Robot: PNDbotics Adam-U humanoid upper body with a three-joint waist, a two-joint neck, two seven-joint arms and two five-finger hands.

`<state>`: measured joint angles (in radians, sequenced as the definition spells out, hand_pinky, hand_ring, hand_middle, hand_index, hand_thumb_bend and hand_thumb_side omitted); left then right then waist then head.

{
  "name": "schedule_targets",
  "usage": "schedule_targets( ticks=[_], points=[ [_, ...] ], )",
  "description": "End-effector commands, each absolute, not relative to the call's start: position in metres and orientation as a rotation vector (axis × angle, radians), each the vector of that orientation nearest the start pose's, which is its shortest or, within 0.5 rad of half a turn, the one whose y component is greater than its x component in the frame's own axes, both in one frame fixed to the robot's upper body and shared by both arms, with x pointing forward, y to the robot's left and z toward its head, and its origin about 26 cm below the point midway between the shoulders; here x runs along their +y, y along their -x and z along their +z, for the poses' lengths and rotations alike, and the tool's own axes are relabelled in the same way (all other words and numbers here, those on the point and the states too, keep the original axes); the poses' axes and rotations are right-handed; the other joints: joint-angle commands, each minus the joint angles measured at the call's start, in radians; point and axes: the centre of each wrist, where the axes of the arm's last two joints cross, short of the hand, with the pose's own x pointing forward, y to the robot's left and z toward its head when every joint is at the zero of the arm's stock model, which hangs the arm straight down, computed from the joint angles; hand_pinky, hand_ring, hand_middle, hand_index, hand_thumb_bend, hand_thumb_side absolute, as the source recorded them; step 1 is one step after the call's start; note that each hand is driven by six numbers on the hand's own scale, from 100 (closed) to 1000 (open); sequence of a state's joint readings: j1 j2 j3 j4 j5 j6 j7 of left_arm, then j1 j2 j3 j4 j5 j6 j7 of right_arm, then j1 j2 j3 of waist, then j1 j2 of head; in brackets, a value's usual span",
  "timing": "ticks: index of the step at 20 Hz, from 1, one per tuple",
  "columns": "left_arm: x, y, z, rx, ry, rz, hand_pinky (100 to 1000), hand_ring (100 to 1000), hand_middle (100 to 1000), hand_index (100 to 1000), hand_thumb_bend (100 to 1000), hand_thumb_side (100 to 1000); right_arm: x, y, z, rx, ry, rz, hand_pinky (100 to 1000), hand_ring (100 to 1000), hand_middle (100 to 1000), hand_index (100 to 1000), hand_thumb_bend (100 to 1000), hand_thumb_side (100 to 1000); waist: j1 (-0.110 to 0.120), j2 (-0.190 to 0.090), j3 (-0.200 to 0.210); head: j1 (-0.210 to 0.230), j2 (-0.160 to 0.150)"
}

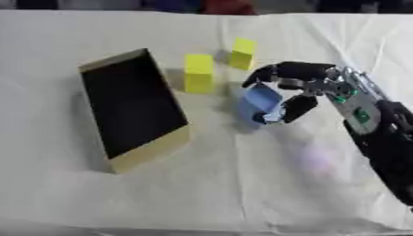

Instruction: Pick up objects on the table and place them in the box.

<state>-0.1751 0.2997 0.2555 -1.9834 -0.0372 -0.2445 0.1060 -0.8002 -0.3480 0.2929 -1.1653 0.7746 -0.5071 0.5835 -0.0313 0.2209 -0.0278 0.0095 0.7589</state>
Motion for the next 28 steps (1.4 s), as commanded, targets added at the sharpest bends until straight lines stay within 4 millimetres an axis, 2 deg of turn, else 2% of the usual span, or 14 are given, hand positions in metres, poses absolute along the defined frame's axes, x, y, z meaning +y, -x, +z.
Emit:
schedule_targets(
  ticks=[1,6,11,15,19,25,28],
  points=[
    [0.3319,-0.2795,0.1864,-2.448,-0.497,-0.112,594,646,780,805,100,703,-0.2088,-0.4465,0.1674,-1.589,0.486,2.01,841,935,844,921,348,693,0.005,-0.015,-0.001,-0.001,-0.01],
    [0.3318,-0.2795,0.1864,-2.449,-0.496,-0.112,594,647,781,805,100,704,-0.2104,-0.447,0.1647,-1.562,0.494,2.012,811,916,836,917,340,687,0.006,-0.013,-0.002,-0.002,-0.012],
    [0.3313,-0.2797,0.1863,-2.45,-0.492,-0.113,595,648,781,805,100,701,-0.2093,-0.4471,0.1627,-1.557,0.497,2.009,683,822,800,894,308,620,0.008,-0.01,-0.001,-0.003,-0.014],
    [0.3314,-0.2796,0.1862,-2.45,-0.493,-0.113,595,648,781,804,100,700,-0.2088,-0.4466,0.1612,-1.572,0.474,1.997,620,760,750,851,259,591,0.009,-0.01,-0.001,-0.003,-0.013],
    [0.3314,-0.2797,0.1863,-2.451,-0.493,-0.115,595,649,782,803,100,694,-0.2076,-0.4459,0.1627,-1.608,0.44,1.966,603,754,709,800,232,552,0.01,-0.011,-0.003,-0.003,-0.014],
    [0.3314,-0.2796,0.1862,-2.451,-0.493,-0.116,598,651,781,802,100,686,-0.2059,-0.4451,0.1628,-1.633,0.42,1.912,620,774,684,769,103,477,0.01,-0.012,-0.003,-0.003,-0.015],
    [0.3315,-0.2796,0.1862,-2.45,-0.492,-0.116,599,652,782,802,100,687,-0.2034,-0.4444,0.1639,-1.651,0.403,1.894,619,771,679,767,100,477,0.01,-0.014,-0.003,-0.003,-0.015]
  ],
)
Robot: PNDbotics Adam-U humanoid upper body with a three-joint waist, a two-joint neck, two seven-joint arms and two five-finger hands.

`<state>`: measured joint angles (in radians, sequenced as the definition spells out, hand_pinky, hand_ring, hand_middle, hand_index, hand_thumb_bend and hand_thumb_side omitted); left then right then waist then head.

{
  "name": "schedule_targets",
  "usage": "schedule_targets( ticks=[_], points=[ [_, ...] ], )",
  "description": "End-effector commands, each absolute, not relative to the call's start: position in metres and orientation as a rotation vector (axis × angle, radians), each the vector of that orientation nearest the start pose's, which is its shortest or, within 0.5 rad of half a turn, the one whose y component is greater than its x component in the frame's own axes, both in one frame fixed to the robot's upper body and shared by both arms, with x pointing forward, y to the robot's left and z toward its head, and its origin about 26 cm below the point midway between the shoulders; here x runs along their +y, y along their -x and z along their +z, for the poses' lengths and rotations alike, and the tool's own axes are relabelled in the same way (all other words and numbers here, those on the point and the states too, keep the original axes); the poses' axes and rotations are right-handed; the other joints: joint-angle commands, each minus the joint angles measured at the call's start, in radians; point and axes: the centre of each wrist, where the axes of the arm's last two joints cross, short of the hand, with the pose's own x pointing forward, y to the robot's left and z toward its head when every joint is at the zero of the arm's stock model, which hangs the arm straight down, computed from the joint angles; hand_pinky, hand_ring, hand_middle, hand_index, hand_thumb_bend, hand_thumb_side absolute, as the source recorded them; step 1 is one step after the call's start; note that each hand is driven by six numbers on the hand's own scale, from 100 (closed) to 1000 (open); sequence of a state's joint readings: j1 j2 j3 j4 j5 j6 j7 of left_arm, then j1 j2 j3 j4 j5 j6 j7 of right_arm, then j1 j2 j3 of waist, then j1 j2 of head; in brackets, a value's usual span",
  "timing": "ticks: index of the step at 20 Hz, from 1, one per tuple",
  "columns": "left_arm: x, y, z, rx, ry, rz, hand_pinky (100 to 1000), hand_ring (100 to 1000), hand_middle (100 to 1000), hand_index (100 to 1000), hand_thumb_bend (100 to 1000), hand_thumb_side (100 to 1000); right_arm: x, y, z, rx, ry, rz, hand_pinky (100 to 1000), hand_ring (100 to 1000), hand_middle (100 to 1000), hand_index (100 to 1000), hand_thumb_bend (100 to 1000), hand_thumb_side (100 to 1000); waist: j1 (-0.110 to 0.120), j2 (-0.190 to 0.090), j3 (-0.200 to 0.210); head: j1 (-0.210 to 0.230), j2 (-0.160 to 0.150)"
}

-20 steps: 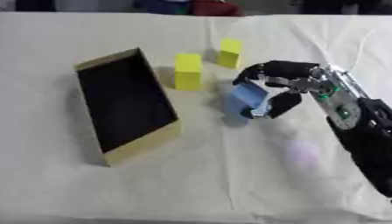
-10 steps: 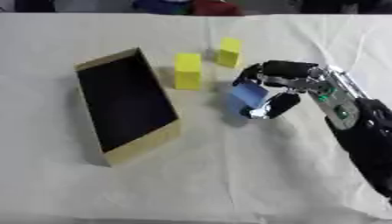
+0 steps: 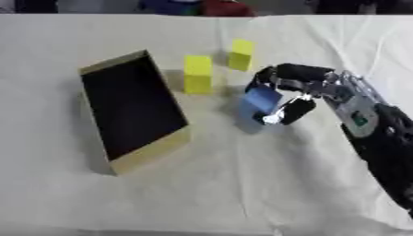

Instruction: Pick up objects on the table and place them in the box.

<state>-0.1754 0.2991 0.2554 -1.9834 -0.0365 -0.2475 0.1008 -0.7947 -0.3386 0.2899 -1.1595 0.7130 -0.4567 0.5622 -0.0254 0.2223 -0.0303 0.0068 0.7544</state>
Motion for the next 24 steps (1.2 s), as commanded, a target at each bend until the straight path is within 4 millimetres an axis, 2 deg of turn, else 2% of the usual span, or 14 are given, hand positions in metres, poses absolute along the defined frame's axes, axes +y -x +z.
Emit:
schedule_targets(
  ticks=[1,9,10,11,17,24],
  points=[
    [0.332,-0.28,0.186,-2.45,-0.492,-0.116,599,652,782,802,100,687,-0.202,-0.444,0.165,-1.658,0.397,1.89,619,770,678,767,100,477,0.003,-0.016,-0.001,0.0,-0.01],
    [0.332,-0.279,0.186,-2.448,-0.493,-0.116,601,653,782,802,100,687,-0.181,-0.44,0.19,-1.74,0.352,1.872,619,763,670,764,100,491,-0.001,-0.023,-0.002,0.002,-0.007],
    [0.332,-0.279,0.186,-2.448,-0.493,-0.117,601,654,782,802,100,687,-0.178,-0.44,0.196,-1.752,0.353,1.874,620,763,671,763,100,561,-0.001,-0.025,-0.003,0.002,-0.006],
    [0.332,-0.279,0.186,-2.447,-0.493,-0.117,601,654,782,802,100,687,-0.174,-0.44,0.201,-1.762,0.358,1.876,620,763,670,763,100,477,-0.002,-0.025,-0.003,0.003,-0.006],
    [0.332,-0.279,0.186,-2.445,-0.492,-0.119,602,655,782,802,100,685,-0.145,-0.438,0.231,-1.843,0.373,1.91,626,764,672,763,100,418,-0.003,-0.029,0.0,0.002,0.0],
    [0.331,-0.28,0.186,-2.448,-0.482,-0.121,603,655,782,802,100,684,-0.094,-0.428,0.258,-1.961,0.362,1.967,635,769,680,766,100,387,-0.003,-0.032,0.012,-0.004,0.004]
  ],
)
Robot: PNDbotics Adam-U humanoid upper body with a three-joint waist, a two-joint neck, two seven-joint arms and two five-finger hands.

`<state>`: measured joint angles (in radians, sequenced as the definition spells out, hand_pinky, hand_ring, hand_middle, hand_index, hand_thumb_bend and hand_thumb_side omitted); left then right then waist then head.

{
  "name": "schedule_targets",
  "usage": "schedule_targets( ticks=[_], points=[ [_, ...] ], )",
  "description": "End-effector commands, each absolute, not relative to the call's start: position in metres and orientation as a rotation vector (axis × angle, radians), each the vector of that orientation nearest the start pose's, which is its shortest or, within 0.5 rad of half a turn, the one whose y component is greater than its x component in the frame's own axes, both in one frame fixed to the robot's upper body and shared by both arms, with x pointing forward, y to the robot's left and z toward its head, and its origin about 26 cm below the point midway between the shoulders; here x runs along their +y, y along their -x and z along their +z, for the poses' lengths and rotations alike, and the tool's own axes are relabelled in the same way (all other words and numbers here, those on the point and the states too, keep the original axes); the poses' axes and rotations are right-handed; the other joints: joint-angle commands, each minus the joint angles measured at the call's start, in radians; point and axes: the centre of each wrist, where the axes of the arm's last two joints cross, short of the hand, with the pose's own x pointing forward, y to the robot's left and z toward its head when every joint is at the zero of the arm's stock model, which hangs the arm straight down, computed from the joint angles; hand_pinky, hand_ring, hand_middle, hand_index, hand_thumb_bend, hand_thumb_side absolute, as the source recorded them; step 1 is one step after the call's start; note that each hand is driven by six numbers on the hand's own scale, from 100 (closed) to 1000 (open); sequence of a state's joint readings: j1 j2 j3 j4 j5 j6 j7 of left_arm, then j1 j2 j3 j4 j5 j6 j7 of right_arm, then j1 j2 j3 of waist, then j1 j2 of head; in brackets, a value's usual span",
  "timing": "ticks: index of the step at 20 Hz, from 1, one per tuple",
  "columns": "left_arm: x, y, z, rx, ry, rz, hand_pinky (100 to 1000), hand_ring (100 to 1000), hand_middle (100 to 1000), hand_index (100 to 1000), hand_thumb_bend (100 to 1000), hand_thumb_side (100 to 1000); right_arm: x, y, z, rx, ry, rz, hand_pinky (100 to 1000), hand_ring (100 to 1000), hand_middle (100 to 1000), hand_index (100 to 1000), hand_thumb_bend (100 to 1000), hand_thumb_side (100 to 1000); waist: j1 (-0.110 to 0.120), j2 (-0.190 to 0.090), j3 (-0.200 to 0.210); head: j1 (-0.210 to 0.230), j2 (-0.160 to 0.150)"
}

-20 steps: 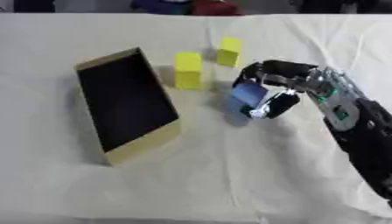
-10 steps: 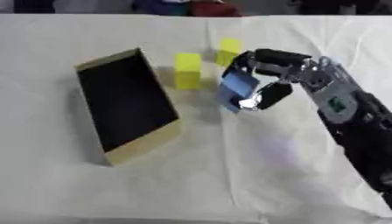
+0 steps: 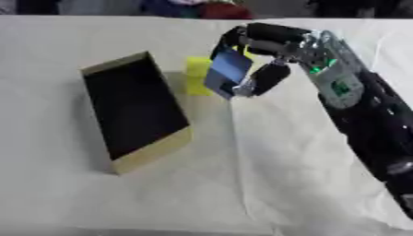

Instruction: Pick up objects on the table and place them in the box.

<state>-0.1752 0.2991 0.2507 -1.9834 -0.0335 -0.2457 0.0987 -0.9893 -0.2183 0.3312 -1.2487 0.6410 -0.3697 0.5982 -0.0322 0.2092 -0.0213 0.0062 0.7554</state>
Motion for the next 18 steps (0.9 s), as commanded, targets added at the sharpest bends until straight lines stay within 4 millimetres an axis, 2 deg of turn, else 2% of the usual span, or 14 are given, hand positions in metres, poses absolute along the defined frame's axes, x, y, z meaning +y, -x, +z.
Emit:
schedule_targets(
  ticks=[1,2,3,5,6,7,12,18],
  points=[
    [0.331,-0.28,0.186,-2.449,-0.48,-0.122,603,655,782,802,100,684,-0.084,-0.426,0.261,2.43,-0.439,-2.43,637,770,682,767,100,390,0.004,-0.019,0.005,-0.004,0.003],
    [0.331,-0.28,0.186,-2.45,-0.479,-0.122,603,655,782,802,100,686,-0.075,-0.424,0.263,2.423,-0.432,-2.418,638,772,684,767,100,439,0.003,-0.018,0.007,-0.006,0.004],
    [0.331,-0.28,0.187,-2.451,-0.477,-0.122,603,655,782,803,100,684,-0.067,-0.422,0.266,2.419,-0.428,-2.405,639,772,684,768,100,392,0.003,-0.018,0.01,-0.007,0.004],
    [0.33,-0.28,0.187,-2.453,-0.474,-0.122,603,655,782,803,100,684,-0.051,-0.416,0.27,2.413,-0.421,-2.371,642,773,687,768,100,389,0.003,-0.017,0.015,-0.011,0.004],
    [0.33,-0.28,0.187,-2.454,-0.471,-0.123,603,655,782,803,100,681,-0.042,-0.412,0.272,2.407,-0.409,-2.35,644,774,688,768,100,470,0.002,-0.016,0.018,-0.013,0.004],
    [0.329,-0.281,0.187,-2.455,-0.468,-0.124,603,655,782,803,100,684,-0.032,-0.409,0.273,2.402,-0.394,-2.337,645,774,689,769,100,388,0.002,-0.015,0.02,-0.015,0.003],
    [0.328,-0.281,0.188,-2.461,-0.46,-0.123,603,654,782,803,100,684,0.006,-0.396,0.27,2.372,-0.366,-2.306,648,777,694,770,100,379,0.002,-0.008,0.035,-0.02,0.001],
    [0.328,-0.282,0.189,-2.466,-0.455,-0.121,603,654,783,803,100,686,0.029,-0.392,0.256,2.325,-0.423,-2.302,653,782,699,771,100,374,0.001,-0.001,0.048,-0.023,-0.006]
  ],
)
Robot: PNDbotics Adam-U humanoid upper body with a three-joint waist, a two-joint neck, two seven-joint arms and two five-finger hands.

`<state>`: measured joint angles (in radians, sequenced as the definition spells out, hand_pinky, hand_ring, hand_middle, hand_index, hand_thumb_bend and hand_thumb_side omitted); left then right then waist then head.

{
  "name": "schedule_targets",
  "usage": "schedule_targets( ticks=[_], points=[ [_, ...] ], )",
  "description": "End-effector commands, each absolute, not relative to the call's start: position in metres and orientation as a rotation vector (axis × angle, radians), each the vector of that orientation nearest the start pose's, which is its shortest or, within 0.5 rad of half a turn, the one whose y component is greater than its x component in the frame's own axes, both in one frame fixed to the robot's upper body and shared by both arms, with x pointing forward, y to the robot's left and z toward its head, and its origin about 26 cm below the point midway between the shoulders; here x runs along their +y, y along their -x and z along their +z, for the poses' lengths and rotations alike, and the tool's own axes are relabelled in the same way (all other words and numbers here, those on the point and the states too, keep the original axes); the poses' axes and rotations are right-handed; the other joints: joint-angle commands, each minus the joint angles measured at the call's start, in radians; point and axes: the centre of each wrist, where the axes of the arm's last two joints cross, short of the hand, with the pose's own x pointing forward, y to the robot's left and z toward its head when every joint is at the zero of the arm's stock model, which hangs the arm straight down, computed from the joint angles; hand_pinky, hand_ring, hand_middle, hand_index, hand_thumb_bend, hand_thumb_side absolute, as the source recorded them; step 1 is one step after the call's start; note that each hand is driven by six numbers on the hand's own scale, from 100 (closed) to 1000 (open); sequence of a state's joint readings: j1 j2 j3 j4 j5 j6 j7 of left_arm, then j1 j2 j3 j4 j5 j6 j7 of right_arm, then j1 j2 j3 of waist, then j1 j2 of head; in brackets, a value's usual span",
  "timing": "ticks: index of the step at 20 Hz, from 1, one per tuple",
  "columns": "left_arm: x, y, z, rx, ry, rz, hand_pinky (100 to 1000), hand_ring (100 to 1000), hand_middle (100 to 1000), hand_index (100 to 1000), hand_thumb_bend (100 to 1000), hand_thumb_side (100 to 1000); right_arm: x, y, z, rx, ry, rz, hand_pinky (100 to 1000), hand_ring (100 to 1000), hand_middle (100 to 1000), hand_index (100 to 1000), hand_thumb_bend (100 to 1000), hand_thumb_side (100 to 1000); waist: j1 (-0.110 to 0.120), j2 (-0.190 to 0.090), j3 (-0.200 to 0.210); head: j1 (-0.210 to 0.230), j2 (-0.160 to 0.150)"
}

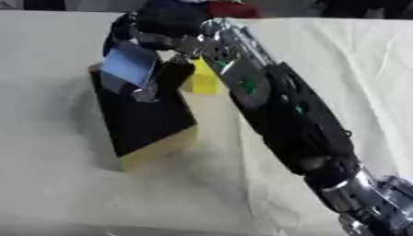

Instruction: Pick up objects on the table and place them in the box.

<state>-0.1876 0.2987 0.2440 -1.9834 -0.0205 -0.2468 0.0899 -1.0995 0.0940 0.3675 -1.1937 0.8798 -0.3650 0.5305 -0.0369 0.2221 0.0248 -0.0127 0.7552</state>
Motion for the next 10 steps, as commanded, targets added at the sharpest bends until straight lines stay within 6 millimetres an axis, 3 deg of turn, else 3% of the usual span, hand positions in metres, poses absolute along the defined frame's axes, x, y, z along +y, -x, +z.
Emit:
schedule_targets(
  ticks=[1,10],
  points=[
    [0.327,-0.282,0.189,-2.466,-0.454,-0.12,603,654,783,803,100,686,0.031,-0.393,0.251,2.316,-0.442,-2.307,654,782,699,770,100,375,0.005,-0.013,0.003,-0.003,-0.007],
    [0.327,-0.282,0.189,-2.464,-0.454,-0.118,603,654,783,804,100,686,0.034,-0.402,0.228,2.296,-0.53,-2.323,655,785,700,769,100,373,0.008,-0.011,0.003,-0.001,-0.012]
  ],
)
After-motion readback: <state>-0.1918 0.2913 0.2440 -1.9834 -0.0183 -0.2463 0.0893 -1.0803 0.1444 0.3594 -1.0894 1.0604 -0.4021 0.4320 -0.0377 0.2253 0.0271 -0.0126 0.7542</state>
